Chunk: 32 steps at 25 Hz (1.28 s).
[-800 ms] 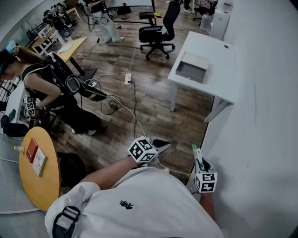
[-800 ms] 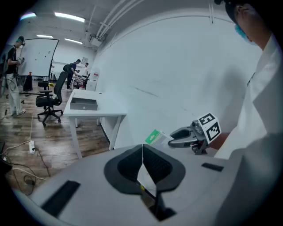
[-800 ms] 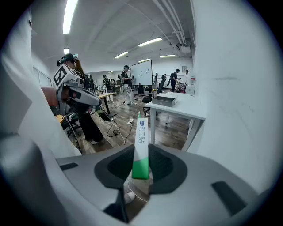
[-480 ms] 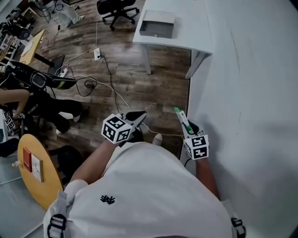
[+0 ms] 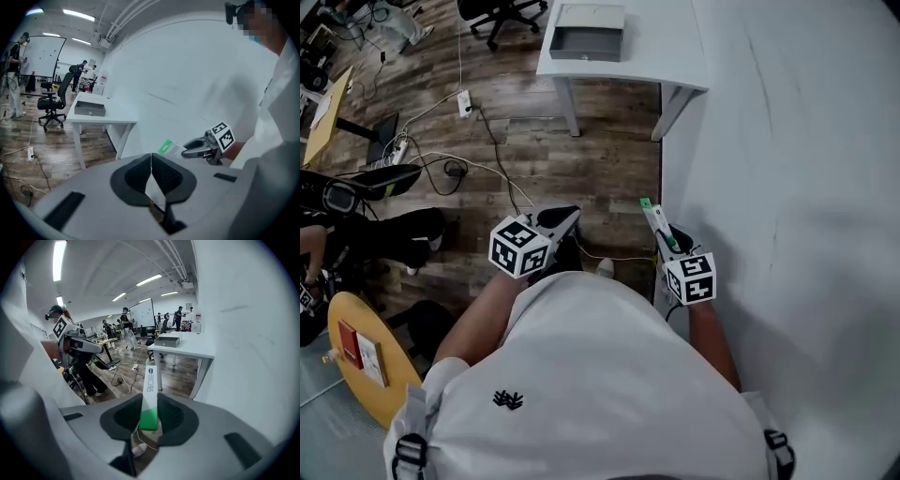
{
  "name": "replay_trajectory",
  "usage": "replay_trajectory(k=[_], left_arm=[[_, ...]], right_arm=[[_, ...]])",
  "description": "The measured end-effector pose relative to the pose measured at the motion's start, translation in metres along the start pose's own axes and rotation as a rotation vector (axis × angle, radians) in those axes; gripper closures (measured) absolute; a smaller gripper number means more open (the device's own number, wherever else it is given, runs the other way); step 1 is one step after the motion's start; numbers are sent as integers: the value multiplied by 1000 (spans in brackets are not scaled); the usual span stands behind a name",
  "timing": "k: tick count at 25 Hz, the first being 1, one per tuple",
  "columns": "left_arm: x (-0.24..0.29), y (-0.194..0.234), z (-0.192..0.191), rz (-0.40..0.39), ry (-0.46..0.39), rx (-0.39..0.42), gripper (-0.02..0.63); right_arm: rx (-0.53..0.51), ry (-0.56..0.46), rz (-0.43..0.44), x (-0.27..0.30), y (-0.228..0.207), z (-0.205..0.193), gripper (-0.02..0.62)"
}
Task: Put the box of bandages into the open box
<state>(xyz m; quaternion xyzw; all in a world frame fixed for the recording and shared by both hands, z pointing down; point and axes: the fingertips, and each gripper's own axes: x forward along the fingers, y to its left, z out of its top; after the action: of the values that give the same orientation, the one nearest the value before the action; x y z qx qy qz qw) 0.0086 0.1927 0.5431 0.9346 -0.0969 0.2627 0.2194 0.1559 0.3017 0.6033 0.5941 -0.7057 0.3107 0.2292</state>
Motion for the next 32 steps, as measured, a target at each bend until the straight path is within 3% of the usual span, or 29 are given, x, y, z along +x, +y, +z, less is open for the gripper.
replay_trajectory(k=[9, 20, 32], left_arm=[[25, 80, 59, -78, -46, 26, 597], [-10, 188, 78, -87, -84, -8, 597], [-34, 249, 93, -5, -141, -70, 597]], right_arm=[[-22, 35, -74, 59, -34, 79, 503], [-33, 38, -160, 120, -49, 187, 503], [-83, -5, -142, 174, -67, 277, 504]])
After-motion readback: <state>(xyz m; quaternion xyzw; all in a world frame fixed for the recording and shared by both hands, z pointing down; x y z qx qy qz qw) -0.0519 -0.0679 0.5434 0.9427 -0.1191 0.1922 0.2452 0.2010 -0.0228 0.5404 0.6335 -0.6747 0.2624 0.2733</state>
